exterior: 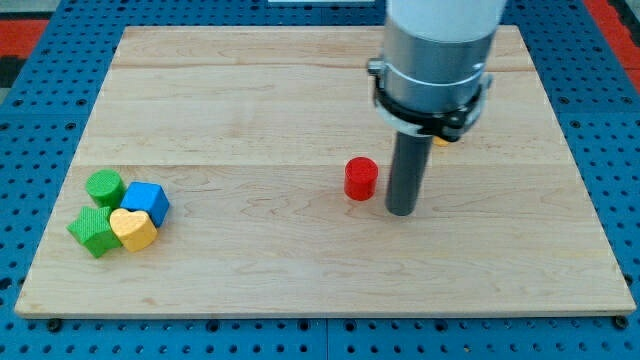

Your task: Place the yellow hexagon left to the red circle

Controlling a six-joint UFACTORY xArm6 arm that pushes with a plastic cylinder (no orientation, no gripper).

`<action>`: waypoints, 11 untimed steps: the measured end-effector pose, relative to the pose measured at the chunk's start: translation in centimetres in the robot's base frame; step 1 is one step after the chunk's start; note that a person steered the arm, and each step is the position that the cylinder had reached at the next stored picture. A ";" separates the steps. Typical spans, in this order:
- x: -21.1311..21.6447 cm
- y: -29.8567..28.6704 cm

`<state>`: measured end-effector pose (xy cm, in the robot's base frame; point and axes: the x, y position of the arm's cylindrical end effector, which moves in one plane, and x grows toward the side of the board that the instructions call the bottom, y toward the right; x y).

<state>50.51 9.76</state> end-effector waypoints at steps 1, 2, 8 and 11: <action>-3.3 5.3; -5.7 12.3; -8.2 12.8; -12.5 2.7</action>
<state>38.03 12.42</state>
